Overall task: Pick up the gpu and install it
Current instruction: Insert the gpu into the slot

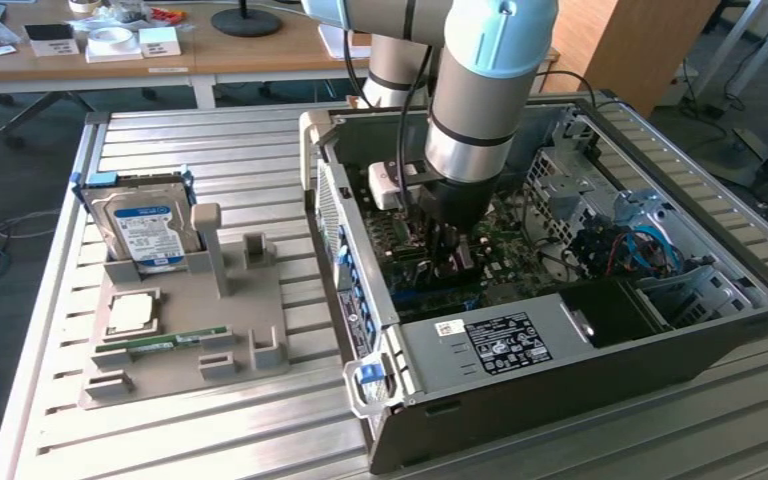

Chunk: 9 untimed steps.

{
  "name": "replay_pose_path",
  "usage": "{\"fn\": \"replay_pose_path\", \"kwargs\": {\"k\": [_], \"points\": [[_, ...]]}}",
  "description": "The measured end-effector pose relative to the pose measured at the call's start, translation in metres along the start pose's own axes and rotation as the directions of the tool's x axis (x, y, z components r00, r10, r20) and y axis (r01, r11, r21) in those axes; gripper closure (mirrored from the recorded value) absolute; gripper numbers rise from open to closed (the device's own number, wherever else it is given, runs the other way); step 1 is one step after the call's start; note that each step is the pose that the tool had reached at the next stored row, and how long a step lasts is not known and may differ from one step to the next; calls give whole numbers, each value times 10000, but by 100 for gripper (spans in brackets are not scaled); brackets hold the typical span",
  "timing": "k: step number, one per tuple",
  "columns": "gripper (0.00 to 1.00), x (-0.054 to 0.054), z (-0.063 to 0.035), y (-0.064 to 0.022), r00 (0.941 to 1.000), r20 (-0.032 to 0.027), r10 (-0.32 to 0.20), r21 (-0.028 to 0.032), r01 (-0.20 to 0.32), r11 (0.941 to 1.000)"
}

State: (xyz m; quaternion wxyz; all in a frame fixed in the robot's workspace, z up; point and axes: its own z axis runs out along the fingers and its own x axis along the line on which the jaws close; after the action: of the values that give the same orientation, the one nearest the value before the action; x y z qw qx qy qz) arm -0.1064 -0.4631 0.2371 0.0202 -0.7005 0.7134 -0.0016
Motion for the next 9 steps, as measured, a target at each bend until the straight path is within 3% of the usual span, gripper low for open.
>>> {"fn": "replay_pose_path", "kwargs": {"k": [9], "points": [[73,-1,-43,-1,10000,2,1,1,-1,10000]]}}
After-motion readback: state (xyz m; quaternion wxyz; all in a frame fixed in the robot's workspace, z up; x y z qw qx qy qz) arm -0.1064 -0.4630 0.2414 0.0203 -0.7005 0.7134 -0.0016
